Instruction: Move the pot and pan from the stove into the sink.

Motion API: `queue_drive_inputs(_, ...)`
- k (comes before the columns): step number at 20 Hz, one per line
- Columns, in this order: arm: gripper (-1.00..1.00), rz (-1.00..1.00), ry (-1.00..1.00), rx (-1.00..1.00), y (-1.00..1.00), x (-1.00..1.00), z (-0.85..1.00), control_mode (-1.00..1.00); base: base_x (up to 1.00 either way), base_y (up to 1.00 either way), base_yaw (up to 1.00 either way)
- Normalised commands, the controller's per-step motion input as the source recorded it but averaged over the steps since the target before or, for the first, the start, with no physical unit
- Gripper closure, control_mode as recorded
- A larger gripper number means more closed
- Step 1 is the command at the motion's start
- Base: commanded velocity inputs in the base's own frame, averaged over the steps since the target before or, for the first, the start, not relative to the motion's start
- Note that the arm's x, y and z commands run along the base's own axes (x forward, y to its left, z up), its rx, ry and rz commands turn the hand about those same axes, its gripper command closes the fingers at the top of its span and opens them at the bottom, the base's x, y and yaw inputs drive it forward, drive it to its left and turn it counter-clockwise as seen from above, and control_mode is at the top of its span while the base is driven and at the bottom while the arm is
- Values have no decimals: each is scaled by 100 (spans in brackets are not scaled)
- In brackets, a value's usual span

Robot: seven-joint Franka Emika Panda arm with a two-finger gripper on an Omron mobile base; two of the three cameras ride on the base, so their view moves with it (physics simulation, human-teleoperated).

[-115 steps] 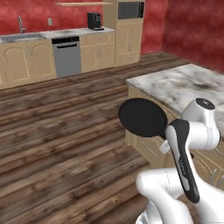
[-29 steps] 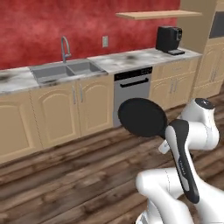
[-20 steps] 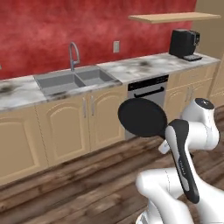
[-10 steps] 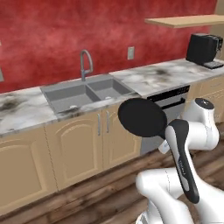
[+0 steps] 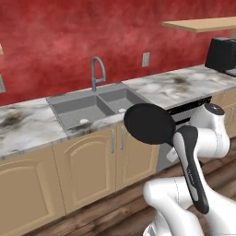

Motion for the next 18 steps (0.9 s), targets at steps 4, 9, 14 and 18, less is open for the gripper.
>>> queue_drive_inputs(4, 100, 0, 0, 0, 0, 0, 0, 100, 11, -8, 6)
queue_drive_inputs(9, 100, 0, 0, 0, 0, 0, 0, 100, 34, -43, 20)
queue_drive_inputs(14, 100, 0, 0, 0, 0, 0, 0, 100, 36, -54, 18)
queue_drive_inputs(18, 100, 0, 0, 0, 0, 0, 0, 100, 34, -60, 16)
